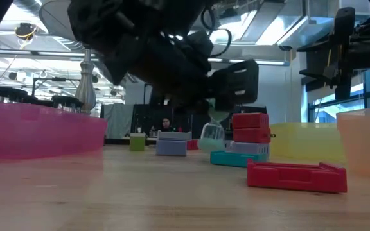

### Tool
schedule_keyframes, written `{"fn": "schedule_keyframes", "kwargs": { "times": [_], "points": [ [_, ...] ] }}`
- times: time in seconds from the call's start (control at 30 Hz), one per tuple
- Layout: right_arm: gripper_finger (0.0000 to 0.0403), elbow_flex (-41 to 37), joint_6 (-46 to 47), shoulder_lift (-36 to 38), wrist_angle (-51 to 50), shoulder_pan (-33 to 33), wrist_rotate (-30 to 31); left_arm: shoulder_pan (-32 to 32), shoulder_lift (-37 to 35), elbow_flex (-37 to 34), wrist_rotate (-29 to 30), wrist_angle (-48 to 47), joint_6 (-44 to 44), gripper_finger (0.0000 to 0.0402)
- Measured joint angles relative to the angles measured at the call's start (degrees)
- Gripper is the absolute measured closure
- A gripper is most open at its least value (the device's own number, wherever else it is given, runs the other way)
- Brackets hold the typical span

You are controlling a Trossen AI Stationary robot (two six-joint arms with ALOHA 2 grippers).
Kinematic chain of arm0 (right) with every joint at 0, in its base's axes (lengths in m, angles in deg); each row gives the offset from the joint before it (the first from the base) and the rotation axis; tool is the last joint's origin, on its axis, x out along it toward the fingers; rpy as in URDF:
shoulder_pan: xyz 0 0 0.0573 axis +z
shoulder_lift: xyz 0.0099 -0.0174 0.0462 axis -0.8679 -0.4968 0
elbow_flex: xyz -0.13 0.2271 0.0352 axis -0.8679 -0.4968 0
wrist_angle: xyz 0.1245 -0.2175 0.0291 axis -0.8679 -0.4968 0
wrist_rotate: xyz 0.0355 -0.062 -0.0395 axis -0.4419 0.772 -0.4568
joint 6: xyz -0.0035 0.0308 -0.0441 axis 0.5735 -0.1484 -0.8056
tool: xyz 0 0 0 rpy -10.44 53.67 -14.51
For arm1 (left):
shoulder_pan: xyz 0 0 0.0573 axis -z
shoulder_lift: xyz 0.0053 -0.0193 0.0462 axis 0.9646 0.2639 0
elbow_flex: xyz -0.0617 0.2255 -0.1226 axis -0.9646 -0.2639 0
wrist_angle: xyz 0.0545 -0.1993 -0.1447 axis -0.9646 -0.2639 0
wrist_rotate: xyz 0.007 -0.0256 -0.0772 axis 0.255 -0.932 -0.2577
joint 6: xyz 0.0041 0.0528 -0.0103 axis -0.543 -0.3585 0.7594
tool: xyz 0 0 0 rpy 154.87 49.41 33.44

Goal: Pick & Place Office items
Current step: Put the light blue hourglass timer into the red bin

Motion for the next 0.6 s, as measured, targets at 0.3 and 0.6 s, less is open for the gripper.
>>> {"fn": "schedule_keyframes", "kwargs": {
  "times": [0.3, 0.6],
  "points": [
    [0.0121, 0.0, 0.0, 0.0, 0.0, 0.0, 0.0, -0.2, 2.8, -0.8, -0.6, 8.8, -3.7, 0.0224],
    [0.0121, 0.0, 0.0, 0.0, 0.0, 0.0, 0.0, 0.5, 2.8, -0.8, -2.5, 9.1, -3.7, 0.0198]
  ]
}}
